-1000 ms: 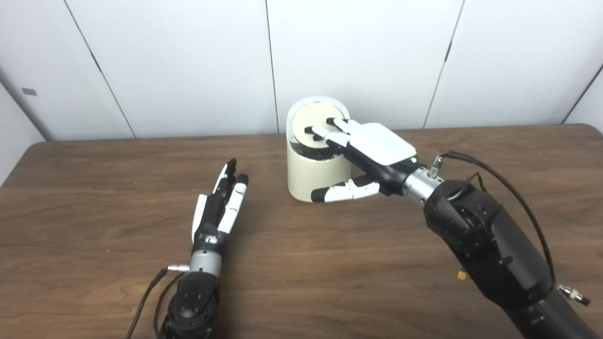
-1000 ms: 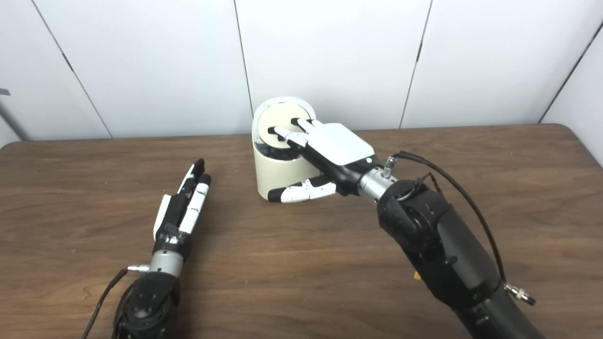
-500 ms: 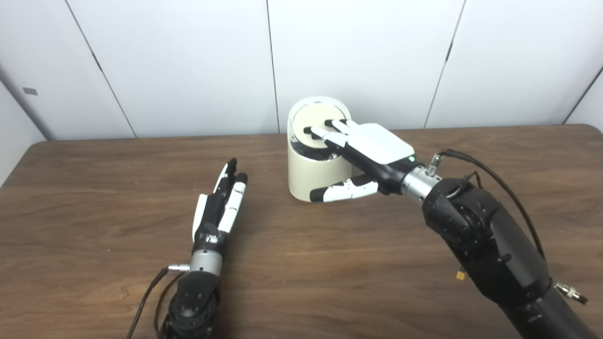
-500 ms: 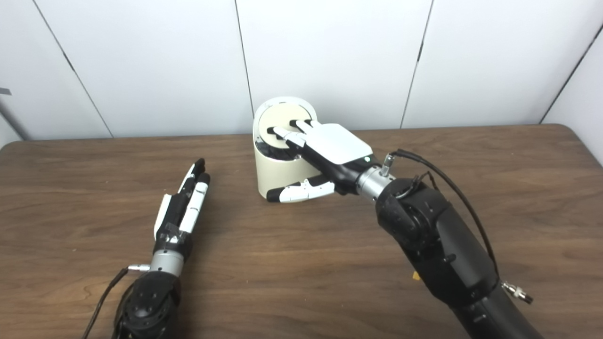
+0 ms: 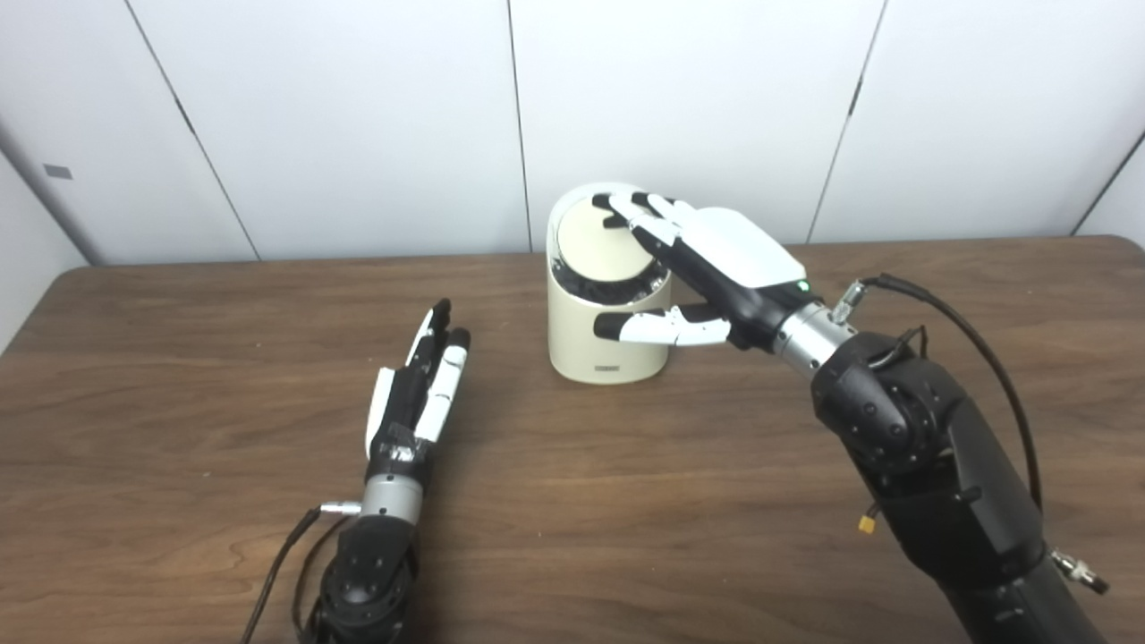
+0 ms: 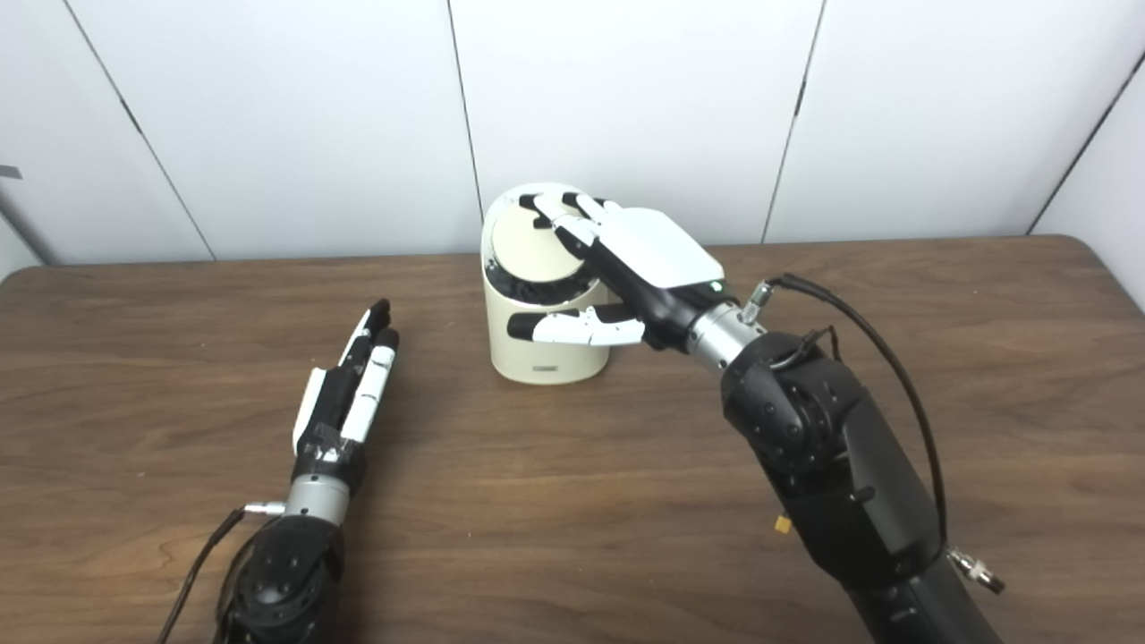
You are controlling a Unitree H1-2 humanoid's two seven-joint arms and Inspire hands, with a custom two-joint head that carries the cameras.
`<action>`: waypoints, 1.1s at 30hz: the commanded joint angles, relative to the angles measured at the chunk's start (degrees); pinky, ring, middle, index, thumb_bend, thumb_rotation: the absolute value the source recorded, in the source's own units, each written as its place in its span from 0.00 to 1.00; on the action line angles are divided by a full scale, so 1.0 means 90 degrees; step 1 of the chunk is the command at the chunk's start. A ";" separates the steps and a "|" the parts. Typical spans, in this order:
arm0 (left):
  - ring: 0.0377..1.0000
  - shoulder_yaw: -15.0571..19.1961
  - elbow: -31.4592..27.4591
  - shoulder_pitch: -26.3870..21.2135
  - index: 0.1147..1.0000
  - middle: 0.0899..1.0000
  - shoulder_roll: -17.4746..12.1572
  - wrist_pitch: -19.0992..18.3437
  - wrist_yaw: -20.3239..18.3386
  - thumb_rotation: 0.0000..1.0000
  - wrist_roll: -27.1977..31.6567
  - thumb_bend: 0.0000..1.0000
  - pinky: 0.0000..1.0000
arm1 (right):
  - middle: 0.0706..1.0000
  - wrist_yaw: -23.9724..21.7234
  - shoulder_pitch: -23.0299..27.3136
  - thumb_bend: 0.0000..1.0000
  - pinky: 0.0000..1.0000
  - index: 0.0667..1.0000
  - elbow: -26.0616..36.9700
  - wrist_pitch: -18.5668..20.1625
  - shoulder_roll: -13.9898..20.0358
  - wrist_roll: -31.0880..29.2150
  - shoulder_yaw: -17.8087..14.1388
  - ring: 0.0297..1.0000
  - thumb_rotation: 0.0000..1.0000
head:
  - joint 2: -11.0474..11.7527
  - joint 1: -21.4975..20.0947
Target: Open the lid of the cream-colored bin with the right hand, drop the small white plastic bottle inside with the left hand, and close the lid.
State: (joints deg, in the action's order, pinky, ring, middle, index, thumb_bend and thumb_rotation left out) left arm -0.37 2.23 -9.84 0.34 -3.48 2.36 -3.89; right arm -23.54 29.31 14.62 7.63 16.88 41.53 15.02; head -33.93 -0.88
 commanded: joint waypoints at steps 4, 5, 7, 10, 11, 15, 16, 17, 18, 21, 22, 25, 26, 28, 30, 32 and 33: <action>1.00 0.0031 -0.0059 -0.0218 1.00 1.00 -0.0009 0.0257 -0.0001 0.84 0.0057 0.57 1.00 | 0.93 0.0365 0.0251 0.58 1.00 0.98 0.0303 -0.0071 -0.0034 -0.0183 -0.0312 1.00 1.00 | -0.0015 0.0000; 1.00 0.0035 -0.0085 -0.0213 1.00 1.00 -0.0017 0.0232 -0.0018 0.84 0.0075 0.57 1.00 | 0.93 0.0379 0.0204 0.58 1.00 0.98 0.0337 -0.0033 -0.0027 -0.0173 -0.0350 1.00 1.00 | -0.0026 0.0002; 1.00 0.0040 -0.0113 -0.0209 1.00 1.00 -0.0042 0.0226 -0.0067 0.84 0.0119 0.57 1.00 | 0.94 0.0410 0.0111 0.55 1.00 0.97 0.0376 0.0002 -0.0023 -0.0154 -0.0402 1.00 0.99 | -0.0028 0.0002; 1.00 0.0054 -0.0195 -0.0192 1.00 1.00 -0.0055 0.0107 -0.0086 0.85 0.0136 0.58 1.00 | 0.95 0.0395 -0.0114 0.54 0.99 0.97 0.0421 0.0157 -0.0034 -0.0222 -0.0502 1.00 0.99 | -0.0015 -0.0013; 1.00 0.0058 -0.0228 -0.0180 1.00 1.00 -0.0060 0.0075 -0.0091 0.86 0.0139 0.59 1.00 | 0.96 0.0385 -0.0199 0.53 0.99 0.97 0.0436 0.0233 -0.0038 -0.0253 -0.0532 1.00 0.99 | -0.0005 -0.0011; 1.00 0.0081 -0.0378 -0.0122 1.00 1.00 -0.0116 0.0002 -0.0127 0.88 0.0141 0.59 1.00 | 0.98 0.0461 -0.0671 0.56 1.00 0.99 0.0445 0.0430 -0.0046 -0.0382 -0.0666 1.00 1.00 | -0.0059 -0.0022; 1.00 0.0088 -0.0406 -0.0107 1.00 1.00 -0.0134 -0.0005 -0.0129 0.88 0.0133 0.59 1.00 | 0.99 0.0468 -0.0799 0.57 1.00 0.99 0.0454 0.0487 -0.0050 -0.0429 -0.0703 1.00 1.00 | -0.0065 -0.0026; 1.00 0.0098 -0.0445 -0.0088 1.00 1.00 -0.0154 -0.0025 -0.0132 0.88 0.0131 0.60 1.00 | 1.00 0.0463 -0.0907 0.57 1.00 1.00 0.0477 0.0548 -0.0062 -0.0478 -0.0735 1.00 1.00 | -0.0070 -0.0018; 1.00 0.0119 -0.0500 -0.0066 1.00 1.00 -0.0171 -0.0092 -0.0131 0.88 0.0136 0.60 1.00 | 1.00 0.0489 -0.1039 0.57 1.00 1.00 0.0485 0.0591 -0.0081 -0.0573 -0.0795 1.00 1.00 | -0.0086 0.0004; 1.00 0.0171 -0.0667 0.0004 1.00 1.00 -0.0238 -0.0231 -0.0169 0.88 0.0188 0.59 1.00 | 1.00 0.0619 -0.1357 0.52 1.00 1.00 0.0446 0.0634 -0.0165 -0.1003 -0.1046 1.00 1.00 | -0.0138 0.0039; 1.00 0.0185 -0.0714 0.0024 1.00 1.00 -0.0256 -0.0262 -0.0182 0.88 0.0206 0.59 1.00 | 1.00 0.0647 -0.1404 0.51 0.99 1.00 0.0441 0.0643 -0.0190 -0.1086 -0.1092 1.00 1.00 | -0.0147 0.0037; 1.00 0.0251 -0.0880 0.0116 1.00 1.00 -0.0318 -0.0384 -0.0229 0.87 0.0328 0.58 1.00 | 1.00 0.0900 -0.1599 0.51 0.98 1.00 0.0293 0.0500 -0.0290 -0.1414 -0.1305 1.00 1.00 | -0.0192 0.0006; 1.00 0.0274 -0.0942 0.0166 1.00 1.00 -0.0338 -0.0420 -0.0266 0.86 0.0397 0.57 1.00 | 1.00 0.0916 -0.1650 0.51 0.98 1.00 0.0290 0.0542 -0.0298 -0.1511 -0.1346 1.00 1.00 | -0.0223 -0.0001; 1.00 0.0301 -0.1049 0.0263 1.00 1.00 -0.0368 -0.0476 -0.0341 0.85 0.0480 0.56 1.00 | 1.00 0.0906 -0.1716 0.54 0.96 1.00 0.0315 0.0624 -0.0282 -0.1641 -0.1375 1.00 1.00 | -0.0256 -0.0004; 1.00 0.0281 -0.1176 0.0390 1.00 1.00 -0.0418 -0.0541 -0.0397 0.85 0.0463 0.56 1.00 | 1.00 0.0895 -0.1800 0.56 0.94 1.00 0.0341 0.0667 -0.0273 -0.1806 -0.1417 1.00 1.00 | -0.0302 -0.0015; 1.00 0.0224 -0.1286 0.0527 1.00 1.00 -0.0491 -0.0571 -0.0439 0.85 0.0400 0.57 1.00 | 1.00 0.0894 -0.1895 0.57 0.92 1.00 0.0377 0.0752 -0.0274 -0.1926 -0.1459 0.98 1.00 | -0.0329 -0.0023; 1.00 0.0200 -0.1337 0.0591 1.00 1.00 -0.0513 -0.0590 -0.0433 0.85 0.0349 0.57 1.00 | 1.00 0.0900 -0.1944 0.58 0.91 1.00 0.0401 0.0818 -0.0281 -0.1960 -0.1476 0.97 1.00 | -0.0347 -0.0025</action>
State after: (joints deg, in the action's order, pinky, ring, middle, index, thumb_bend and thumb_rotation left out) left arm 1.71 -7.15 -4.04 -3.45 -9.12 -0.99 0.01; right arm -16.62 11.35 16.24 14.56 14.10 24.98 2.50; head -37.00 -1.05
